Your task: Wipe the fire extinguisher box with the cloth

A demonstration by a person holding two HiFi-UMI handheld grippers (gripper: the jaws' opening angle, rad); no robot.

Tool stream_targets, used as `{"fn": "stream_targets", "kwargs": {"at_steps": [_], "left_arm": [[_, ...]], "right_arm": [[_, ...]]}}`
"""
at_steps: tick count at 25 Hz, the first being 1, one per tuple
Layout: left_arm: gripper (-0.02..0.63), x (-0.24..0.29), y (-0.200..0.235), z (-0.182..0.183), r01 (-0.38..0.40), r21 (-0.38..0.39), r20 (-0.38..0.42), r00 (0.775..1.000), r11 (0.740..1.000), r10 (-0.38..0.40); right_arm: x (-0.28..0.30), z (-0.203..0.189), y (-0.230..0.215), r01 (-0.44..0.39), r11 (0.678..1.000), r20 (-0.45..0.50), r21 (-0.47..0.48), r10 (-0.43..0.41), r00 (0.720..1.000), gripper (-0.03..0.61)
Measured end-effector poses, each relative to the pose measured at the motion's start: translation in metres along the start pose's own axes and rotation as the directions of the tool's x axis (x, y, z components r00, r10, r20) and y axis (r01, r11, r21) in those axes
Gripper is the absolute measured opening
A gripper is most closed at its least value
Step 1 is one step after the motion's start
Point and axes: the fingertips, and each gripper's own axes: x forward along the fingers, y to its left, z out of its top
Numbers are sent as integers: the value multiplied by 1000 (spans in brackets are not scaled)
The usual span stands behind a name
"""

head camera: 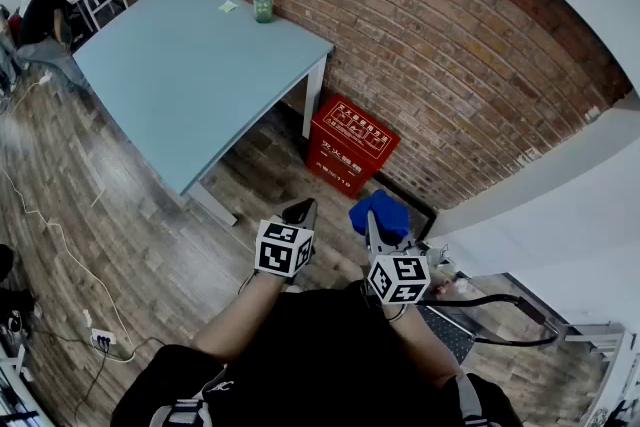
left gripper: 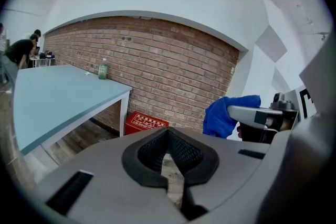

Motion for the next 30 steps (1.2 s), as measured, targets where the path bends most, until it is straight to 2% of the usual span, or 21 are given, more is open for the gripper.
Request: {"fn": "stream_targets", "kwargs": {"at_steps": [7,11,16,22,30], "left_arm": [[-3,8,7,2,8,-10,-9,1000,1000,-8],[-3,26,5,7,15,-13,-20,1000,1000,-15],[-3,55,14,18,-5,-3,-45,999,1000,5],[-3,104,30,60,-16,17,-60,998,1000,17],[-3,175,29,114,-31,36,-55,998,999,33]], "right_arm": [[4,-5,1,7,1000,-19,-3,-7,1000,46],[13,-5,-17,20,1000,-21,7,-20,1000,46],[51,4,-50,23,999,-3,39,-23,1000,46],[112,48,-85,-6,999,50,44,4,999,46],[172,75,-133,-71,996,38,51,69,997,46]]}}
